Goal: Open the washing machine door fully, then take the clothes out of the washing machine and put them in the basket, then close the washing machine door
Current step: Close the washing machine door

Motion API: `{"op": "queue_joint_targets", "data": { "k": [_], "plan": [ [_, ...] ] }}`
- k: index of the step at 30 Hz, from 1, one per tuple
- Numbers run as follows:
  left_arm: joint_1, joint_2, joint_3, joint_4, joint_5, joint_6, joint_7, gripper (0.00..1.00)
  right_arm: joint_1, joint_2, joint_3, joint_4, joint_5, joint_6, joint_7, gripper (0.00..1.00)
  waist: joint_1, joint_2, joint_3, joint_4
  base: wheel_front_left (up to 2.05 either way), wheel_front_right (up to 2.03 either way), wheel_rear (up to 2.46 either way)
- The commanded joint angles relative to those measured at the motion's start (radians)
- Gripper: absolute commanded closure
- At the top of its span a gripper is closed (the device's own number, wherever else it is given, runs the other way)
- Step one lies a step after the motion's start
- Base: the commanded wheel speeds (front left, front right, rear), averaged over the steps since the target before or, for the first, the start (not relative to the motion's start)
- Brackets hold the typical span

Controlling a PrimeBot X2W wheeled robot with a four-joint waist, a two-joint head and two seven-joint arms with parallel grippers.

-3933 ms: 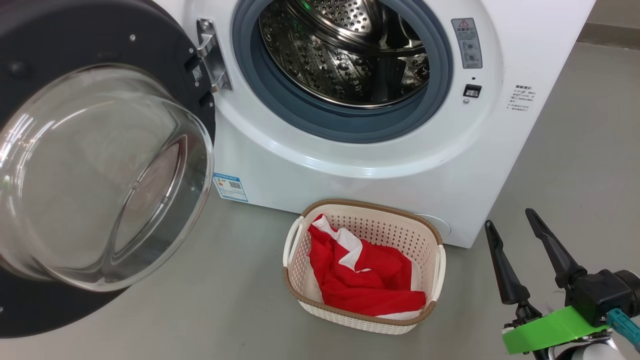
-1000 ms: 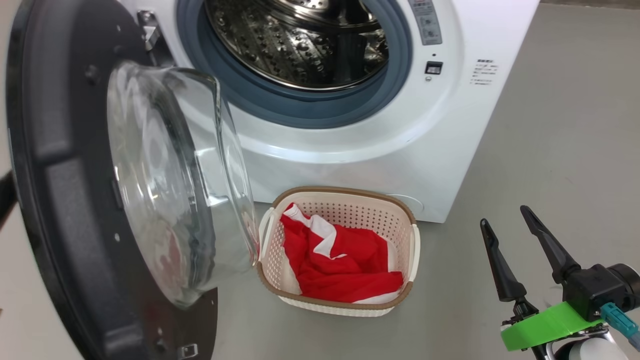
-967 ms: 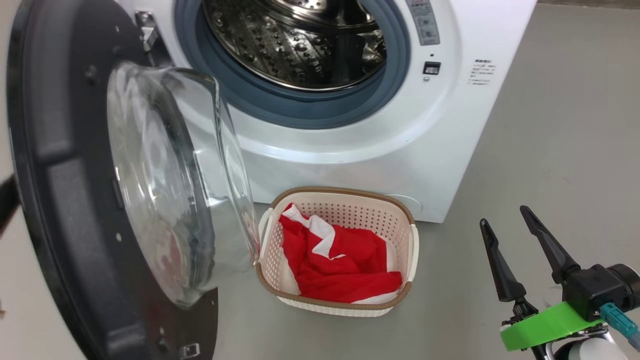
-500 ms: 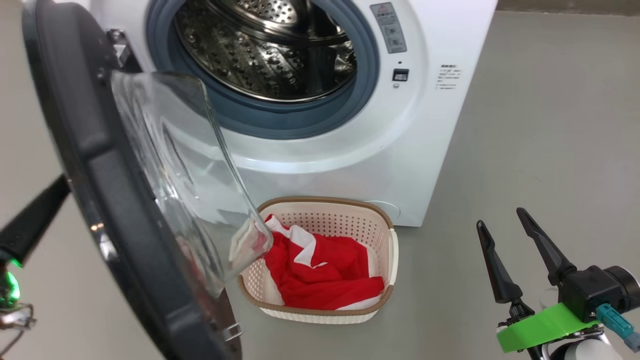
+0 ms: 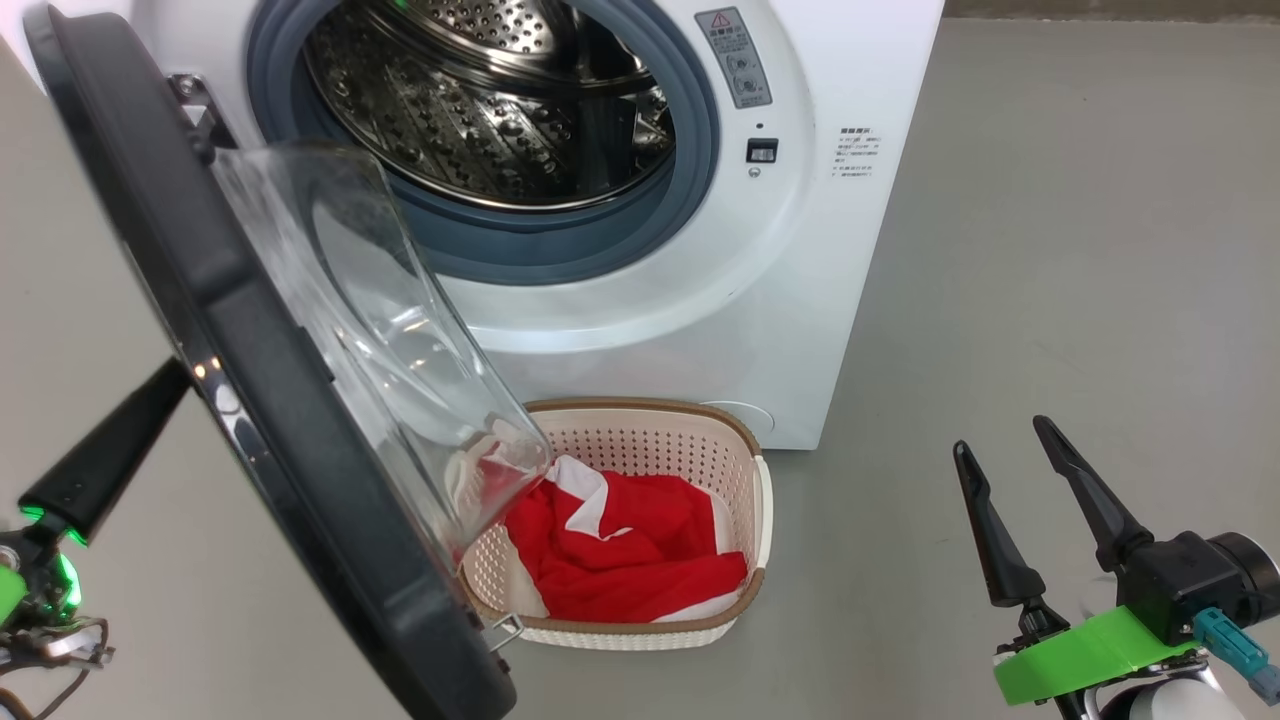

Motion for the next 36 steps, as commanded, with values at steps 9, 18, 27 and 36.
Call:
{"op": "queue_joint_targets", "data": {
  "k": [9,18,27,36],
  "plan": [
    [0.036,0.032,0.043,-0.027,0.12,-0.094,-0.175,0.0,-0.017,-0.008,0.009,-0.023,0.004,0.006,-0.006,0.0,0.0,0.0,0.0,0.008,0.0,0.0,0.0],
    [0.115,0.05,-0.013,-0.023,0.382,-0.23,-0.509,0.0,-0.021,-0.003,0.013,-0.025,0.005,0.006,-0.006,0.0,0.0,0.0,0.003,0.015,0.0,0.0,0.0],
    [0.279,0.131,-0.233,0.085,0.787,-0.236,-1.053,0.0,-0.028,0.004,0.017,-0.021,0.014,0.006,-0.006,0.0,0.0,0.0,0.001,0.006,0.0,0.0,0.0],
    [0.321,0.122,-0.26,0.261,0.941,-0.217,-1.264,0.0,-0.013,0.02,0.012,-0.016,0.016,0.006,-0.006,0.0,0.0,0.0,-0.031,-0.002,0.0,0.0,0.0]
  ]
}}
